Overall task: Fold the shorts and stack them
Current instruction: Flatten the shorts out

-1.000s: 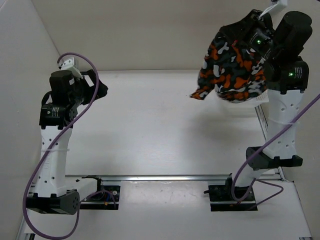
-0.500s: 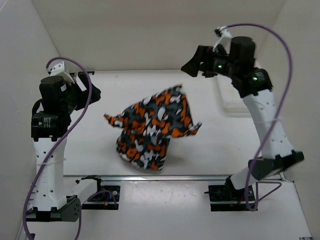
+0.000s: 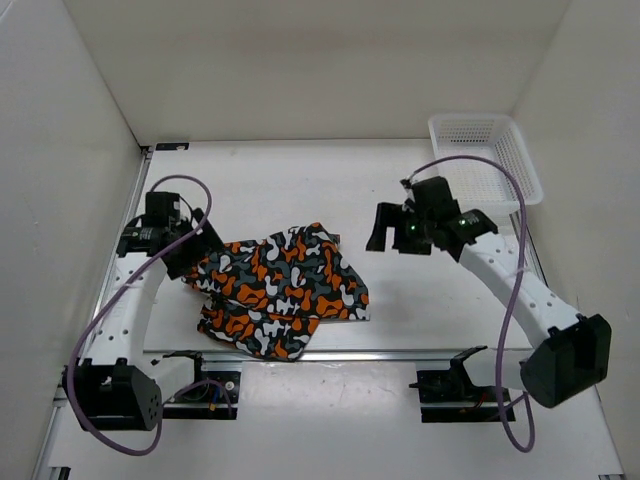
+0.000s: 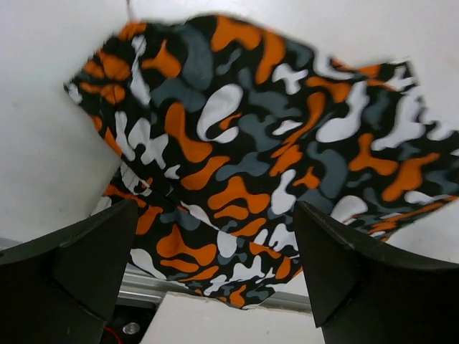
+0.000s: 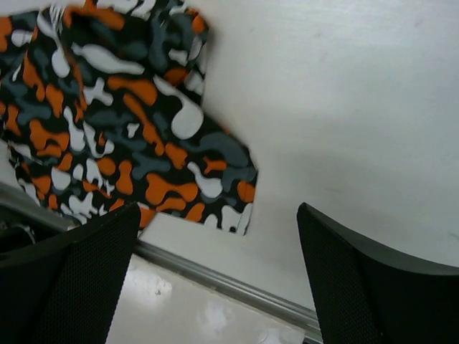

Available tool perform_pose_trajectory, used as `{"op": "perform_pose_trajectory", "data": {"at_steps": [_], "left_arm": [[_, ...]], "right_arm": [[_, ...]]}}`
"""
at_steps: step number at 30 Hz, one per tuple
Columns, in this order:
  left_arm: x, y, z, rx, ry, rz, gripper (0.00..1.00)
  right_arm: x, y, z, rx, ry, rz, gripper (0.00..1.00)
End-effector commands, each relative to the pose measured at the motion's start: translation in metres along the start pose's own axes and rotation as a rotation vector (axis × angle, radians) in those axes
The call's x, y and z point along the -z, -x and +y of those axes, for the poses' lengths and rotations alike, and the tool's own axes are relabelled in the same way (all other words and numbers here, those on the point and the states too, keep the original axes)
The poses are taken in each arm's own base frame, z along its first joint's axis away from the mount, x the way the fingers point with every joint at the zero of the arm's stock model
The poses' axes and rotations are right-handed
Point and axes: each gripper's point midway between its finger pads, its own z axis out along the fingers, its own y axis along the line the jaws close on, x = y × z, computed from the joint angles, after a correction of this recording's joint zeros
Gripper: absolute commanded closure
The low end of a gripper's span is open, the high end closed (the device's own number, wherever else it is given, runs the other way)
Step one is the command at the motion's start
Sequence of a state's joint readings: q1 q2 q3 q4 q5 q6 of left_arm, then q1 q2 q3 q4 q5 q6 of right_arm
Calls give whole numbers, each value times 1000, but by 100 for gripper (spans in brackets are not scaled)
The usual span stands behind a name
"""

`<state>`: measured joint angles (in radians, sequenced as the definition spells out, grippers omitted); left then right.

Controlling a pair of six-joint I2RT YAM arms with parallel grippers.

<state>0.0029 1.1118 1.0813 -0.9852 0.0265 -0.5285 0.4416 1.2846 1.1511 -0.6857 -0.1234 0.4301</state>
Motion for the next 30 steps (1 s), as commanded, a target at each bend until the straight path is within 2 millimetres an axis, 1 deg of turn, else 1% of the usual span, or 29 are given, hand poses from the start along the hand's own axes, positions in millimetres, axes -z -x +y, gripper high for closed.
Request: {"op": "perform_pose_trajectory", "data": {"at_steps": [1,2,3,4,5,6,7,8,9,10,11,12,13,14,15,16,17,18,19,21,22,23,24,25,26,27,28,29,30], "left_arm": [[-28,-18,16,139,67,49,0],[-34,-25,19,152,86,76,0],[-45,-26,28,197,127,94,0],[-51,-28,34,219,152,104,0],[-56,-30,42,243,189,110,0],[-61,-27,52,287,218,102,0],[-68,-35,61,338,264,127,0],[-72,-31,67,364,290,113,0],[-77,-33,71,387,300,116,0],[-82,-35,75,421,315,122,0],[-87,-38,76,421,320,129,0],[-92,-33,73,432,300,117,0],[-96,-36,74,432,311,132,0],[-103,-36,75,432,322,148,0],[-107,-40,77,432,336,167,0],[-111,-35,76,432,333,164,7],[-116,-37,77,432,346,183,14],[-119,-37,77,432,347,184,25],[-120,-32,78,440,349,179,55],[-122,-28,77,440,346,175,80],[-121,-22,75,430,336,165,89],[-118,-16,69,423,309,152,89],[-115,-15,66,413,290,151,89],[-112,-8,63,412,276,131,89],[-109,-6,60,398,258,125,89],[-101,0,57,388,241,101,89],[-96,3,53,389,226,96,89],[-94,4,53,378,220,89,89],[-88,11,50,368,210,76,89]], "right_arm": [[-11,-26,25,-19,67,26,4],[-19,-43,27,-6,52,68,3],[-20,-45,29,0,44,66,3],[-24,-53,30,0,34,87,1],[-27,-61,36,29,35,104,1],[-26,-60,40,44,34,95,0],[-30,-64,40,54,23,104,0],[-31,-64,42,63,15,111,0],[-29,-62,47,75,21,99,0],[-32,-62,45,66,6,102,0],[-33,-62,48,73,10,105,0],[-33,-62,48,73,10,105,0],[-36,-65,49,72,13,122,0],[-36,-65,49,60,12,122,0],[-39,-72,53,67,23,151,0],[-45,-82,55,67,26,181,0],[-48,-89,57,77,34,199,0],[-52,-99,55,76,16,224,0],[-54,-108,60,107,16,239,0],[-64,-122,56,108,-23,275,0],[-68,-131,57,131,-34,287,0],[-72,-136,56,145,-48,296,0],[-77,-141,58,155,-65,309,0],[-81,-144,56,167,-85,311,0],[-83,-144,56,173,-105,306,2],[-88,-149,53,209,-147,295,2],[-88,-147,57,227,-157,283,2],[-91,-150,55,260,-171,283,3],[-94,-158,59,296,-186,294,3]]}}
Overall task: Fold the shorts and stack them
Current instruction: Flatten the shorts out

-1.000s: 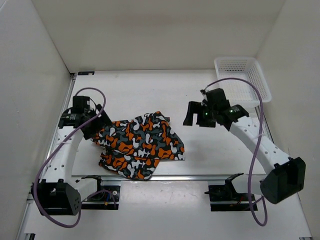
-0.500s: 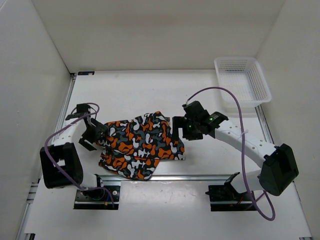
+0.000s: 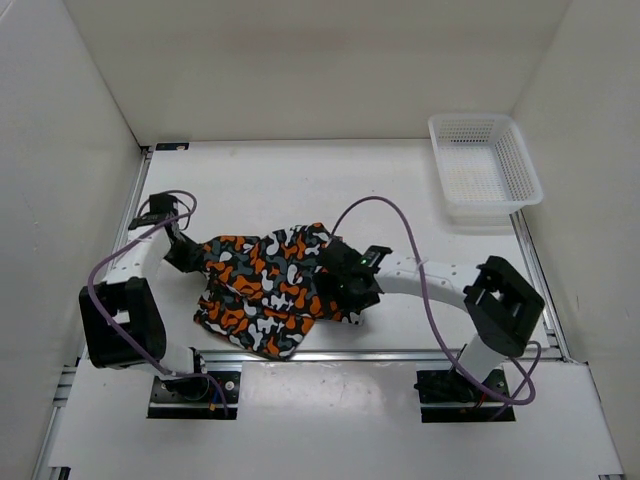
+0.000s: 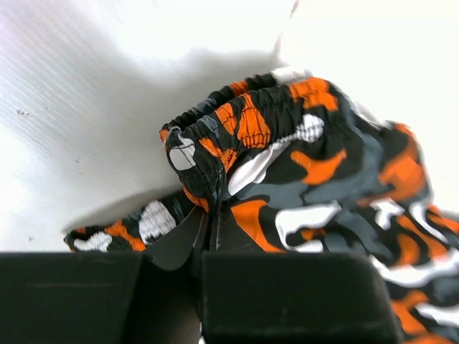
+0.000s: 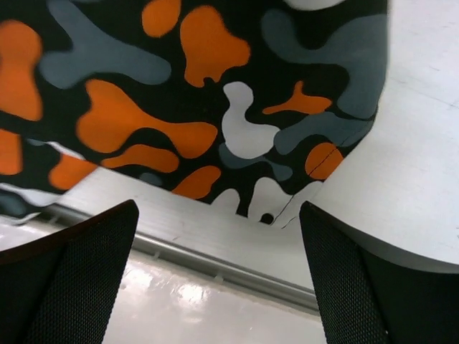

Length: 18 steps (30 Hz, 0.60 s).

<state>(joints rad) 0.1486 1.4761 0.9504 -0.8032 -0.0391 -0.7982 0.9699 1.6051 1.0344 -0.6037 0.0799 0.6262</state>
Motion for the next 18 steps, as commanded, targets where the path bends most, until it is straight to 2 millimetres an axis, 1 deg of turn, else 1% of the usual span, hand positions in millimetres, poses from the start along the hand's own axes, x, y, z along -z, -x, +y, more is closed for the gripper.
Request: {"op": "perform_pose_trajectory", "data": {"at_steps": [1,2,3,5,6,7,8,9,10,11,12,13,14,15,16,17,18], "left_arm": [[31,20,-19,-24,-100,-79,89],[34,21,-20,-24,-100,-79,89],[40,23,-21,-33,-106,-86,89],[42,22,-23,-34,-112,-79,89],[48,26,-26,-33,-127,-94,89],[48,24,-24,-34,-119,-86,89],[51,27,-26,-43,-127,-95,89],[54,25,-25,-43,-128,-96,89],[57,27,-26,-42,-131,-100,89],[64,31,-30,-52,-148,-119,89],[66,32,-30,-53,-148,-118,89],[71,35,-33,-52,-155,-126,89],[75,38,-35,-64,-164,-137,89],[79,37,-39,-74,-171,-139,89],[84,42,-43,-73,-185,-153,89],[97,49,-55,-94,-212,-178,89],[103,54,-59,-94,-217,-183,89]], "right_arm": [[-4,11,8,68,-85,-69,3],[-11,9,7,89,-113,-50,6],[-16,4,8,108,-128,-41,6],[-23,4,11,122,-143,-33,14],[-32,-3,9,135,-161,-7,16],[-35,-1,3,138,-197,-20,20],[-37,3,1,140,-215,-32,25],[-40,4,-3,132,-241,-40,42],[-39,5,-8,135,-268,-48,53],[-37,11,-8,124,-279,-72,63],[-34,17,-12,127,-309,-93,87],[-27,19,-15,119,-324,-112,96],[-21,27,-18,107,-340,-136,100],[-15,40,-20,99,-344,-169,100],[-7,46,-26,98,-361,-181,100],[6,66,-38,84,-383,-228,100],[21,86,-41,69,-380,-270,100]]}}
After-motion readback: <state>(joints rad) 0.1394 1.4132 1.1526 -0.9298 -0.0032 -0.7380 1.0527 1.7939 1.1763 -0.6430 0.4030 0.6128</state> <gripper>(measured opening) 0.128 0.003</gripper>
